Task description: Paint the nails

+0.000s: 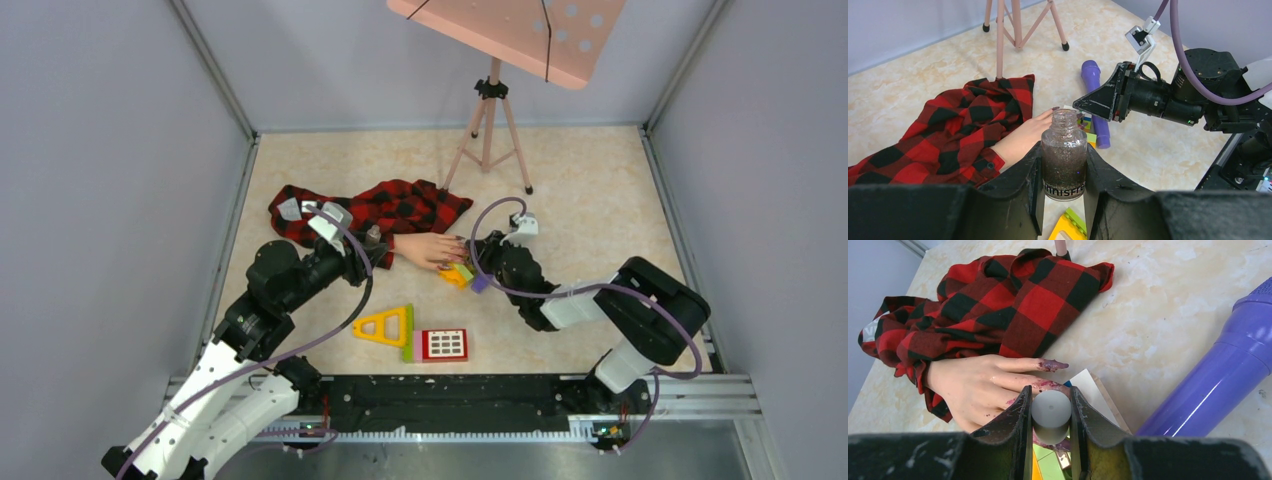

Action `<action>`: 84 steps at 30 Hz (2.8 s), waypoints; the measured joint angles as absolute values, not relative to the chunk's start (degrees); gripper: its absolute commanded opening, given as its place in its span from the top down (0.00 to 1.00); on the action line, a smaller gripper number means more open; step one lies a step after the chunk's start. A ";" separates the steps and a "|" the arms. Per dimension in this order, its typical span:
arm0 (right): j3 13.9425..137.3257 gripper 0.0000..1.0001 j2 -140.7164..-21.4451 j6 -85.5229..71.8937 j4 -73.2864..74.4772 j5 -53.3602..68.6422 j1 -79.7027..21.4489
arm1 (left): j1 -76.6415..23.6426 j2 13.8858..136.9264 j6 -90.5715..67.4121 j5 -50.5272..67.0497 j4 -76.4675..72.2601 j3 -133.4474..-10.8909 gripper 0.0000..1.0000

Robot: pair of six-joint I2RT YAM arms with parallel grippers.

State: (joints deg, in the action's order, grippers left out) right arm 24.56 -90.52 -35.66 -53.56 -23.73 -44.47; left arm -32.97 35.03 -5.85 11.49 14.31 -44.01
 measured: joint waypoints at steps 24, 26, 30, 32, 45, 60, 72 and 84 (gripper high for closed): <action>24.56 1.00 -90.63 -35.66 -53.39 -25.28 -45.47 | -32.97 35.03 -5.85 11.51 14.85 -44.01 1.00; 24.53 1.00 -90.61 -35.66 -53.15 -25.85 -45.67 | -32.97 35.03 -5.85 11.51 14.87 -44.01 1.00; 24.43 1.00 -90.39 -35.68 -52.80 -26.61 -45.93 | -32.97 35.03 -5.85 11.53 14.85 -44.01 1.00; 24.43 1.00 -90.28 -35.70 -52.56 -26.89 -46.02 | -32.97 35.03 -5.87 11.53 14.87 -44.01 1.00; 24.43 1.00 -90.24 -35.86 -52.23 -28.34 -46.50 | -32.97 35.03 -5.85 11.55 14.87 -44.01 1.00; 24.36 1.00 -90.06 -36.25 -50.92 -29.76 -47.13 | -32.99 35.00 -5.85 11.55 14.87 -44.01 1.00; 24.08 1.00 -90.06 -36.25 -50.92 -30.68 -47.13 | -33.04 35.00 -5.87 11.53 14.87 -44.01 1.00; 24.03 1.00 -90.06 -36.25 -50.85 -31.90 -47.13 | -33.04 34.98 -5.87 11.53 14.87 -44.01 1.00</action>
